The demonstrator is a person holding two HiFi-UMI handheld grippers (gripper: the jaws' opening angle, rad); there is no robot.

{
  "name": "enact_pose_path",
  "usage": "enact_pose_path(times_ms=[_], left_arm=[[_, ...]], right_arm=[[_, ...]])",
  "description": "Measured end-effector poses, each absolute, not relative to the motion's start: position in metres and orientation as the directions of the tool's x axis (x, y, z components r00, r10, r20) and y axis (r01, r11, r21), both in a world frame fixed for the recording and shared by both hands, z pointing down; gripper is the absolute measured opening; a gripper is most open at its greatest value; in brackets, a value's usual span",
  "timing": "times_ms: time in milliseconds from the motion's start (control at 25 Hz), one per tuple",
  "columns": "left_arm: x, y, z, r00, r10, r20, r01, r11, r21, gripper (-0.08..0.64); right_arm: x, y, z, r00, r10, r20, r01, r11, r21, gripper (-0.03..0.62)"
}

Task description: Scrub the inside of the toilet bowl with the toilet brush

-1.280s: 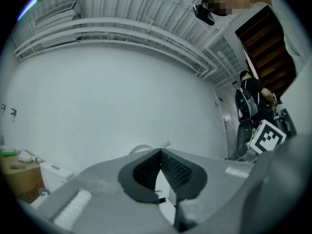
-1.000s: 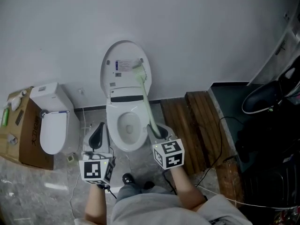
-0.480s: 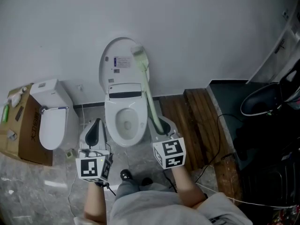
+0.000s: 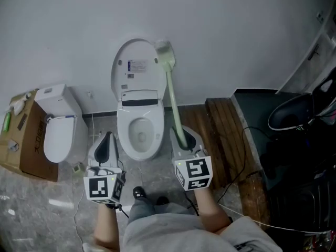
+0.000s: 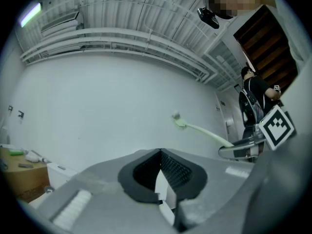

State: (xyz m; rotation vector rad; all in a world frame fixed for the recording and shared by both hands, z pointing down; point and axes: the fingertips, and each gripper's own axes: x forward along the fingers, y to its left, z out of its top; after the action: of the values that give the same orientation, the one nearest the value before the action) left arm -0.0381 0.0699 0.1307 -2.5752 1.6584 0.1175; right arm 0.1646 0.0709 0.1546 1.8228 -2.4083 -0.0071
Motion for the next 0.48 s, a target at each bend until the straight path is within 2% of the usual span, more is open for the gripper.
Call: enact_pose_path(times_ms=[480], left_arm=[[-0.035, 0.088, 0.127, 0.395, -0.912, -0.114, -0.918, -0.396, -0.008, 0.003]], right_arm=[[0.171, 0.088, 0.148, -0.265, -0.963, 0.043, -0.961, 0.268, 0.07, 0.058]])
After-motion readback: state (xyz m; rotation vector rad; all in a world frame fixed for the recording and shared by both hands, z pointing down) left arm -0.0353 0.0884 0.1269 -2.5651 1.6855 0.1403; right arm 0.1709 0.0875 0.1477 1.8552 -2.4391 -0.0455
